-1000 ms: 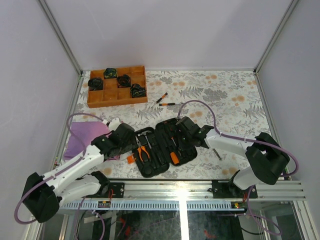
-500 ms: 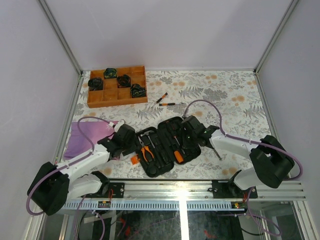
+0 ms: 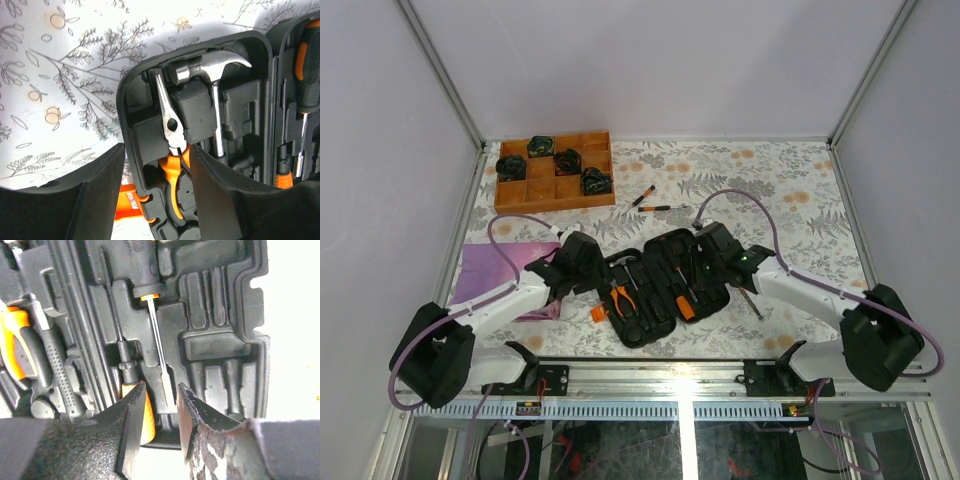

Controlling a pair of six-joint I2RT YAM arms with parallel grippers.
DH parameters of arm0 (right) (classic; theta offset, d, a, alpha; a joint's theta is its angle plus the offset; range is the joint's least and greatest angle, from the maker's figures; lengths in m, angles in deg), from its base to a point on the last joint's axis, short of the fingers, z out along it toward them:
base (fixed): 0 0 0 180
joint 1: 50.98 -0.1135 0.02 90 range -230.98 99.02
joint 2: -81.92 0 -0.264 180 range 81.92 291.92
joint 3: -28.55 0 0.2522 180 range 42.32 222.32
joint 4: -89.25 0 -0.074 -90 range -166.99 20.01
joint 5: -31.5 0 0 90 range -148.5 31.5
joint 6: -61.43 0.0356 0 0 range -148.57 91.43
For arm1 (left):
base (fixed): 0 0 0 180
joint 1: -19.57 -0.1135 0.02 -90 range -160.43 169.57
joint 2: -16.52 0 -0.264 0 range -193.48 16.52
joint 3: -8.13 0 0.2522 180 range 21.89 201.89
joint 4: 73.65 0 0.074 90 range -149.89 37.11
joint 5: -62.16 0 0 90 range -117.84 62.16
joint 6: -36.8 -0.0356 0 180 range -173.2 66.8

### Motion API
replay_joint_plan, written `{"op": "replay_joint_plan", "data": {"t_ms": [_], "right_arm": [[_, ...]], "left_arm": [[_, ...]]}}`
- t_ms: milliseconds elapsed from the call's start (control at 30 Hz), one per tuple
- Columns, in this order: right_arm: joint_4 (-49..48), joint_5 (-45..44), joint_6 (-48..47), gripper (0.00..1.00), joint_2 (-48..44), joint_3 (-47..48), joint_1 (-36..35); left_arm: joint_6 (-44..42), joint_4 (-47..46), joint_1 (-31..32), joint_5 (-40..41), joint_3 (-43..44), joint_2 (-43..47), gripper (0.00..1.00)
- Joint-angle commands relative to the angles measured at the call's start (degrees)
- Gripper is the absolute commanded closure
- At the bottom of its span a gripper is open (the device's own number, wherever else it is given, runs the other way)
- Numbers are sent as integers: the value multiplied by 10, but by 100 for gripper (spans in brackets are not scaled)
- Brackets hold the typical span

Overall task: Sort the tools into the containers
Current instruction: Pick up the utility knife at the center of the board.

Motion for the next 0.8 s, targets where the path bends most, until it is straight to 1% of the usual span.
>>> {"op": "replay_joint_plan", "data": {"t_ms": [0, 100, 233, 400, 533, 667, 767], "right_arm": [[57, -56, -22, 59, -73, 32, 4], [82, -84, -3, 55, -115, 16, 4], [111, -116, 28, 51, -168, -9, 5], [150, -146, 49, 49, -203, -26, 9], [170, -173, 61, 47, -222, -33, 13], [193, -200, 69, 45, -221, -35, 32], [200, -204, 64, 44, -205, -36, 60]], "left_arm": [[-29, -41, -11, 4, 47, -30, 47], [-37, -55, -13, -5, 67, -66, 47], [-48, -68, -16, -7, 97, -112, 48], [-59, -43, -21, 8, 140, -139, 48], [-62, -7, -21, 30, 152, -107, 48], [-62, 44, -21, 66, 153, -36, 46], [-64, 85, -22, 82, 154, 14, 44]]}}
